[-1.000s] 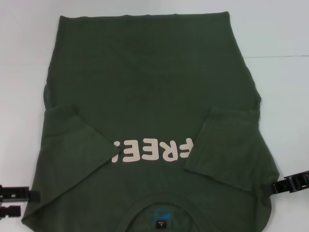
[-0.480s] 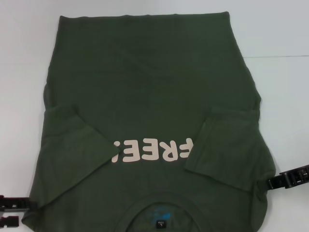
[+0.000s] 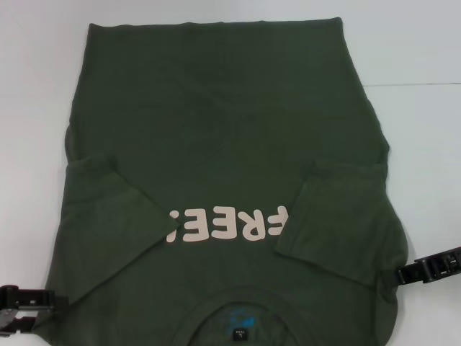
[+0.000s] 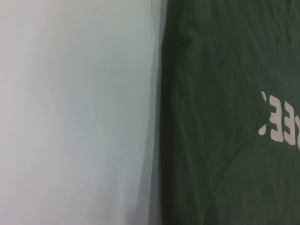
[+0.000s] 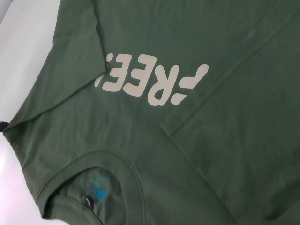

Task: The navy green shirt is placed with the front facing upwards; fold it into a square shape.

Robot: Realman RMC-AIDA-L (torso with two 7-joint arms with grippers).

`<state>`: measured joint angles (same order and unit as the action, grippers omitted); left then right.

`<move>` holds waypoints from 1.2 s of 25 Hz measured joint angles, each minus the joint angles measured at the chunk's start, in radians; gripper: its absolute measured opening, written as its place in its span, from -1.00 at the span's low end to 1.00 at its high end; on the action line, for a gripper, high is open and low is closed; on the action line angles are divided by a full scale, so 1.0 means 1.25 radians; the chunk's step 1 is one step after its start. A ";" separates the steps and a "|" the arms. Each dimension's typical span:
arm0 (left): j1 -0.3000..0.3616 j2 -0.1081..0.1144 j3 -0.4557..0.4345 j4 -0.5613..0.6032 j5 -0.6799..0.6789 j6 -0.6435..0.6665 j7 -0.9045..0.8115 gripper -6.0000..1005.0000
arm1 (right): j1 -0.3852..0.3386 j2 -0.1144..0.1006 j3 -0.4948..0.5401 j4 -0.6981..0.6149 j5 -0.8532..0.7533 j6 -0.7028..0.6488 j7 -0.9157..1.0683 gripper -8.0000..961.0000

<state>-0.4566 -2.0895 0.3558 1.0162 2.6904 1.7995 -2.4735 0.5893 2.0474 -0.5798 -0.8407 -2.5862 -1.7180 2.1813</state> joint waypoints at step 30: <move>-0.003 -0.001 0.011 -0.027 0.012 -0.042 -0.008 0.41 | 0.002 0.000 -0.001 0.008 0.008 -0.006 -0.002 -0.93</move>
<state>-0.4598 -2.0903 0.3695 0.9826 2.7058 1.7469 -2.4831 0.5921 2.0479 -0.5814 -0.8312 -2.5765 -1.7250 2.1786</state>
